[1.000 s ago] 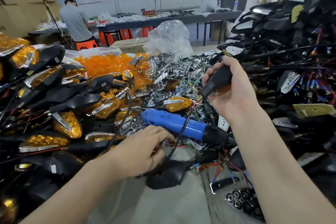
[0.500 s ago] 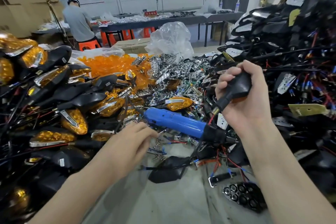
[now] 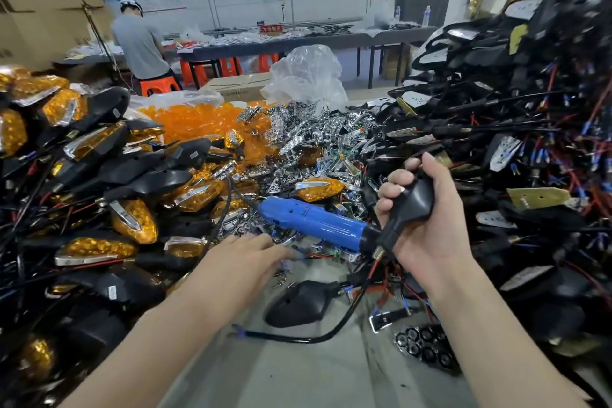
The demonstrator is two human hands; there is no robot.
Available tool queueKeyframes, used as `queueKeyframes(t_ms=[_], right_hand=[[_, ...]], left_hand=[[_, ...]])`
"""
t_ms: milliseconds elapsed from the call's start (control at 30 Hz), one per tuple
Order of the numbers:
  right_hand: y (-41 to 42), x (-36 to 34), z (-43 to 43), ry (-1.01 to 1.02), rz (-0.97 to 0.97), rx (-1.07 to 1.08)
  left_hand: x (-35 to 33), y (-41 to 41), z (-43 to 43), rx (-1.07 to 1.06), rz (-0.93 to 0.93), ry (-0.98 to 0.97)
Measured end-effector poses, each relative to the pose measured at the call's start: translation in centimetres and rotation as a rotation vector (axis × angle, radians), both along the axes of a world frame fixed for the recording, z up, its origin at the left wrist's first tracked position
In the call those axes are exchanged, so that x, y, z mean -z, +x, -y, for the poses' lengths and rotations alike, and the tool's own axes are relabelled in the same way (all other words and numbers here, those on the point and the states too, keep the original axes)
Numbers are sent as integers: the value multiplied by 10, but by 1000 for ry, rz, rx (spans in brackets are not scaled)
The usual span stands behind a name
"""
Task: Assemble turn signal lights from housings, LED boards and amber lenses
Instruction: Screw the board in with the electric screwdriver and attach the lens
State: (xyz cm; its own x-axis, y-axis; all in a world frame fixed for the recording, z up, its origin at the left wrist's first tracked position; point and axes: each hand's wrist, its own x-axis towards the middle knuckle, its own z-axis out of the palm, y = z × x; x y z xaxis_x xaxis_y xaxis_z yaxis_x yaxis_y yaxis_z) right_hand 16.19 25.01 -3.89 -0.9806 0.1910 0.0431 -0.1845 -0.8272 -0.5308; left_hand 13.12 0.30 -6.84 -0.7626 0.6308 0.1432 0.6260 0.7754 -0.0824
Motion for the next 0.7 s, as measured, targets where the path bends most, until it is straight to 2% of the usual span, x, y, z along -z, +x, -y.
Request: queueKeyframes(t_ms=[100,533,633,700], right_hand=[[-2,4,1,-4,13,-10],[-6,9,3,101,-29,-35],[-5,8,5,123,-30,-30],[-4,7,7,130,-24,-23]], left_hand=[[-2,-6,-7,-7,13,-81],[-9,1,-34,-131,40,-106],[-16,2,-31,-159,57,-45],[-18,3,-28,-201,121,138]])
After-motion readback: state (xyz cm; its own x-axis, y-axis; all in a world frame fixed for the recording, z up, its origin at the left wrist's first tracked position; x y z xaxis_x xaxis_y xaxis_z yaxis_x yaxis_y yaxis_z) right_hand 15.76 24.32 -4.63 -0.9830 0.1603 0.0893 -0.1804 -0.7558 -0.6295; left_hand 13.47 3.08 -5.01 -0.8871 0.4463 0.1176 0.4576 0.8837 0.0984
